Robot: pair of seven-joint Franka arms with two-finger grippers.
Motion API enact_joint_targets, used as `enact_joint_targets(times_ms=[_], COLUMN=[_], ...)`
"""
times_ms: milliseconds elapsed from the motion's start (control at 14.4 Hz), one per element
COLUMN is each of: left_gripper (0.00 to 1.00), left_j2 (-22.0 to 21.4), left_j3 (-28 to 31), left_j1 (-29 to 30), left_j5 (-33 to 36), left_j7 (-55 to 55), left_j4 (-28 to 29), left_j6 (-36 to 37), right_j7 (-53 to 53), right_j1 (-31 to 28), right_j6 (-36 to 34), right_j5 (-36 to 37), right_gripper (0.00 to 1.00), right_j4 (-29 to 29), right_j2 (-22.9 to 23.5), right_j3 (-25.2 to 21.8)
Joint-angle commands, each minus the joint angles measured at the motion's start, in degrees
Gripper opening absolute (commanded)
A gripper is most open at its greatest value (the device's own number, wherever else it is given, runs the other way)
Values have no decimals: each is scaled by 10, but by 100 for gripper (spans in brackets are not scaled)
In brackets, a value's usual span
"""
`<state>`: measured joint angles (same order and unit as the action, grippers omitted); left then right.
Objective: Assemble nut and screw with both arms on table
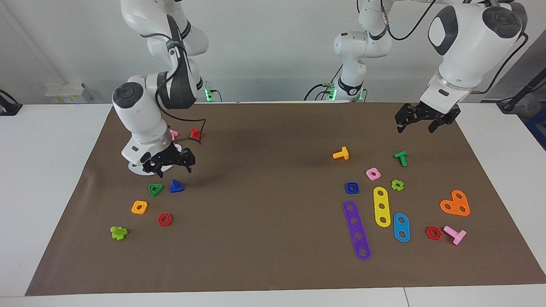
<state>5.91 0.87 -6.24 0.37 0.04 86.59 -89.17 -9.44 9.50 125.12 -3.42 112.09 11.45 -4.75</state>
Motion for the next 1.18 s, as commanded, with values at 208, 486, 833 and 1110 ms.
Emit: enact_joint_targets(times_ms=[208,486,833,1110], left_gripper=[100,100,100,100], left_j2=[-20,-20,-20,-20], left_j3=[1,1,1,1], left_j1=[4,4,4,4], left_j5=[-11,-11,-11,-11], left_j7=[5,5,5,5], left_j4=[24,24,24,24], left_j6=[-14,-14,-14,-14], right_j7=[-81,-138,-133,-132], right_j1=[-13,-33,-34,-32], right_j6=[104,130,139,140], right_j5=[-14,-14,-14,-14], right_gripper=[94,47,34,34], right_j4=[87,101,110,114], right_j2=[5,9,10,10], right_j3=[2,2,1,1])
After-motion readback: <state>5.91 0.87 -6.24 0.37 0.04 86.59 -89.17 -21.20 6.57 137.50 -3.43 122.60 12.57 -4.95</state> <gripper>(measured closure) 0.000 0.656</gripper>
